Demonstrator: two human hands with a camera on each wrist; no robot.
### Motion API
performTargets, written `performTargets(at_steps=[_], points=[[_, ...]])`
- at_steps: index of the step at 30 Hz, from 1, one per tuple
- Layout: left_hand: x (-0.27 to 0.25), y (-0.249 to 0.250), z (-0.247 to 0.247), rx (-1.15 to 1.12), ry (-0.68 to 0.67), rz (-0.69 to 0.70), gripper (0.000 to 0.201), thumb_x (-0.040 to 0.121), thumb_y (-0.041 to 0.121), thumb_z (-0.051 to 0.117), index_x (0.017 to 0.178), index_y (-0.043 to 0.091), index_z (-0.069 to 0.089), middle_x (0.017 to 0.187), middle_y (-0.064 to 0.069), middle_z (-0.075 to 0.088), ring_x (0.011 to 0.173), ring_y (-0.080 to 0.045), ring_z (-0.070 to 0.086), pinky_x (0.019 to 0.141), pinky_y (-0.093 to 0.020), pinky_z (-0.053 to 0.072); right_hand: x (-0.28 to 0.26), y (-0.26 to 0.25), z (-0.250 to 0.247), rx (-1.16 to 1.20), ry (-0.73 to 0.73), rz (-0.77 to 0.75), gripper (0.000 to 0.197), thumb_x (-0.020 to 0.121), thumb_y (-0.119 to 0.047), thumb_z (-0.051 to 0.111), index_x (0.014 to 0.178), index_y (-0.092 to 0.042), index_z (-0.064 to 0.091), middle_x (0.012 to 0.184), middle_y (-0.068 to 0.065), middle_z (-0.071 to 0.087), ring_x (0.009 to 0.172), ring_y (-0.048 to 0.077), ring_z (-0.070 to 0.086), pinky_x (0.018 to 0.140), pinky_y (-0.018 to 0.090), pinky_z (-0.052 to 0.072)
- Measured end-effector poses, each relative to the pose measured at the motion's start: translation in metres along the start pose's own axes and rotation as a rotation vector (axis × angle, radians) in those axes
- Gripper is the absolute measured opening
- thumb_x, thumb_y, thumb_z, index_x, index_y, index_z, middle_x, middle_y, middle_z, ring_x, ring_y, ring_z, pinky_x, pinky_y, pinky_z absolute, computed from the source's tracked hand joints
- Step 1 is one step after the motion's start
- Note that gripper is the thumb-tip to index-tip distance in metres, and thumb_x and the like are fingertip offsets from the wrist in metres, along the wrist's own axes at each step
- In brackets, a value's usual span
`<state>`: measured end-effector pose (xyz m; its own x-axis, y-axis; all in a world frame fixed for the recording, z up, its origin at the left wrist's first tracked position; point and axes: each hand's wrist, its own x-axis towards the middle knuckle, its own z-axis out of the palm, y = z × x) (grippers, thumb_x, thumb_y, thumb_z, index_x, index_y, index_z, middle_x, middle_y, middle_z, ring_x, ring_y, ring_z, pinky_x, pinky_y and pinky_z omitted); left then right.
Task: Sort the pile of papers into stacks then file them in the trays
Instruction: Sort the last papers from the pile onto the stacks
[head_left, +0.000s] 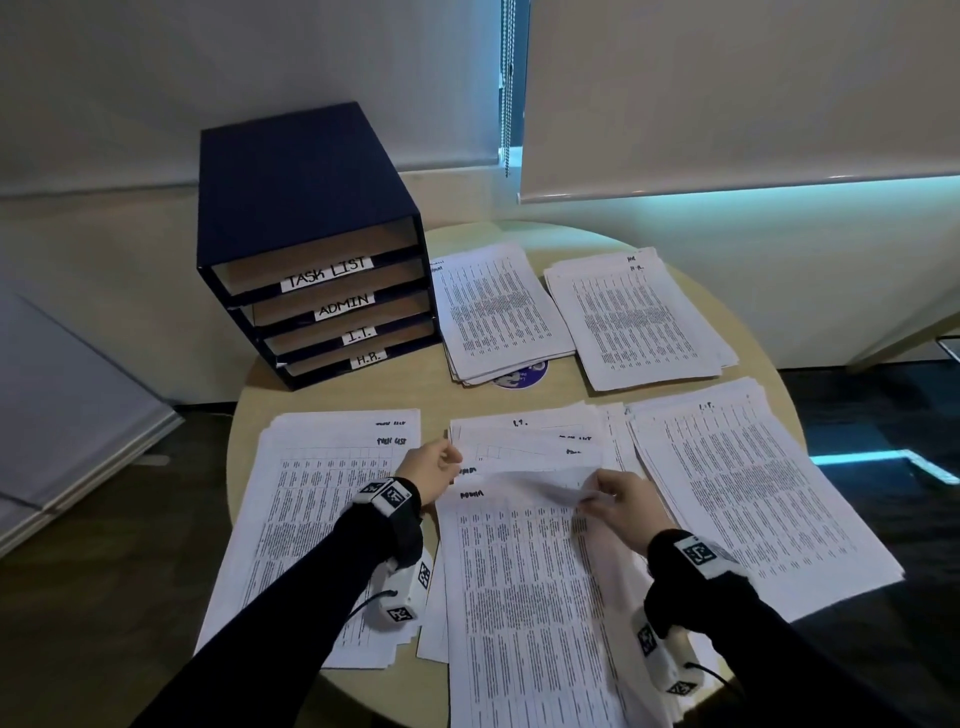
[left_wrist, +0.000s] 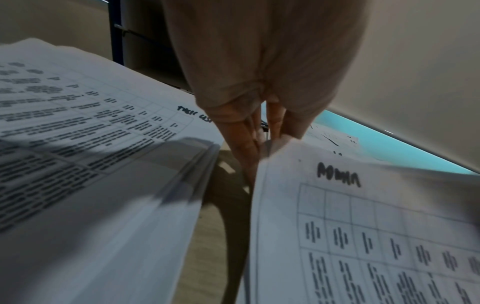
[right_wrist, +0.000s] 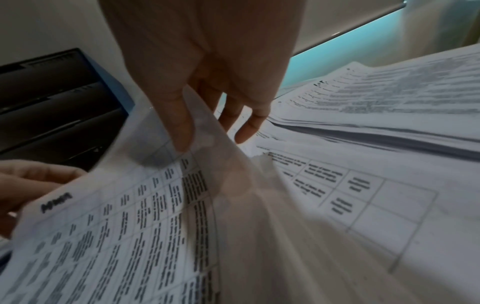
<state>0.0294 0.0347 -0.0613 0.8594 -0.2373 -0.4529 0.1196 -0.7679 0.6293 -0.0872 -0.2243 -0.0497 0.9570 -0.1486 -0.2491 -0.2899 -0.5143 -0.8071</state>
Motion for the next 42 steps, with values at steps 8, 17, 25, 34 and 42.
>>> performTargets(at_steps=[8, 17, 25, 34, 42], points=[[0.004, 0.007, -0.007, 0.359, 0.056, 0.166, 0.022, 0.080, 0.021, 0.076, 0.080, 0.020, 0.054, 0.086, 0.004, 0.057, 0.082, -0.017, 0.057, 0.072, -0.028, 0.045, -0.003, 0.007, -0.005, 0.096, 0.071, 0.052, 0.036, 0.076, 0.001, 0.070, 0.093, -0.025, 0.052, 0.070, 0.005, 0.058, 0.065, 0.021, 0.054, 0.061, 0.032, 0.046], [-0.003, 0.016, -0.011, 0.436, 0.081, 0.287, 0.008, 0.087, 0.019, 0.068, 0.091, 0.014, 0.063, 0.093, -0.002, 0.067, 0.088, -0.020, 0.062, 0.081, -0.031, 0.050, 0.002, 0.001, -0.002, -0.166, 0.075, -0.016, 0.014, 0.088, -0.005, 0.058, 0.096, -0.016, 0.054, 0.067, -0.011, 0.052, 0.063, 0.013, 0.050, 0.055, 0.015, 0.035], [-0.007, 0.013, -0.014, 0.517, 0.078, 0.331, 0.018, 0.095, 0.023, 0.058, 0.110, 0.018, 0.065, 0.110, -0.004, 0.067, 0.099, -0.022, 0.062, 0.088, -0.032, 0.049, 0.006, 0.009, 0.004, -0.202, 0.073, 0.006, 0.015, 0.085, -0.008, 0.064, 0.081, -0.013, 0.050, 0.084, 0.000, 0.046, 0.084, 0.023, 0.047, 0.063, 0.024, 0.033], [-0.027, 0.004, -0.017, 0.288, -0.073, 0.417, 0.006, 0.097, 0.019, 0.053, 0.095, 0.018, 0.058, 0.100, 0.004, 0.058, 0.092, -0.013, 0.055, 0.085, -0.030, 0.046, 0.012, 0.009, -0.005, -0.239, 0.085, 0.004, 0.018, 0.078, -0.012, 0.073, 0.075, -0.019, 0.056, 0.134, -0.004, 0.046, 0.121, 0.024, 0.037, 0.101, 0.037, 0.030], [-0.017, 0.004, -0.014, -0.035, -0.004, 0.060, 0.023, 0.102, 0.023, 0.041, 0.116, 0.018, 0.058, 0.110, -0.006, 0.062, 0.099, -0.021, 0.059, 0.084, -0.028, 0.044, -0.001, -0.003, -0.009, 0.083, 0.020, 0.031, 0.022, 0.075, 0.001, 0.069, 0.062, -0.015, 0.061, 0.067, 0.005, 0.070, 0.068, 0.018, 0.060, 0.069, 0.034, 0.045]])
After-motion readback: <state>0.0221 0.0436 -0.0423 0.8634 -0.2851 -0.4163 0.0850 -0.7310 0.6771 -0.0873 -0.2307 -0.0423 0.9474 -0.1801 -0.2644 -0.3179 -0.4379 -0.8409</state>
